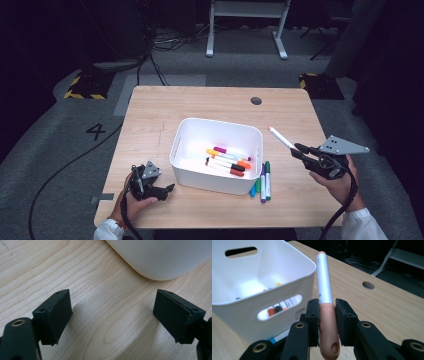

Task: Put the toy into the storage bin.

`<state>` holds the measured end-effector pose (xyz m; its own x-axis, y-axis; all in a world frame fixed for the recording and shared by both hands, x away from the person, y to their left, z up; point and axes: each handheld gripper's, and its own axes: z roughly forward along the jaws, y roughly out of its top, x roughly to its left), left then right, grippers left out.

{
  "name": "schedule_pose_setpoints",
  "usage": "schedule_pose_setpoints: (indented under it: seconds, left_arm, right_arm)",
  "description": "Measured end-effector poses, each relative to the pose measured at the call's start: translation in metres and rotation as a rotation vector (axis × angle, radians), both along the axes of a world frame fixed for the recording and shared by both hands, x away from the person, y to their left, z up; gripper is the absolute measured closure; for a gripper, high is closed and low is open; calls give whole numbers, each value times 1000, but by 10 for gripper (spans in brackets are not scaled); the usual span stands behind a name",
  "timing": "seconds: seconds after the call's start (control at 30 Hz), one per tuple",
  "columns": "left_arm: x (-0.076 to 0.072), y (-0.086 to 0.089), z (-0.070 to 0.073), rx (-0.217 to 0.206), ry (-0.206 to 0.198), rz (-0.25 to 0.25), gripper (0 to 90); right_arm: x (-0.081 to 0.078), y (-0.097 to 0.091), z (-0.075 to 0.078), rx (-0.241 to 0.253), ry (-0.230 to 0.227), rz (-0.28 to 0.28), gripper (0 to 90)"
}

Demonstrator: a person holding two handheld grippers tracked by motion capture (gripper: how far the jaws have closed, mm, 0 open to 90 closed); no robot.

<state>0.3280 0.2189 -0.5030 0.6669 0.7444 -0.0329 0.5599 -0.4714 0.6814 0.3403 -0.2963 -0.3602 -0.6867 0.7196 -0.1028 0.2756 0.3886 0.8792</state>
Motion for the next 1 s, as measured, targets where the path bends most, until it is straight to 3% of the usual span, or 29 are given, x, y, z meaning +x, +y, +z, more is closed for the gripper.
schedule_pose_setpoints:
  seconds: [0.27, 0.5, 1.0]
  left_arm:
    - [0, 0, 0, 1, 0, 0, 155]
    - [0, 0, 0, 1, 0, 0, 155]
    - [0, 0, 0, 1, 0, 0, 155]
  right_arm:
    - [10, 31, 20, -24, -20, 88, 738]
    - [18, 67, 26, -38, -13, 161, 738]
    - [39, 136, 10, -135, 68, 315, 738]
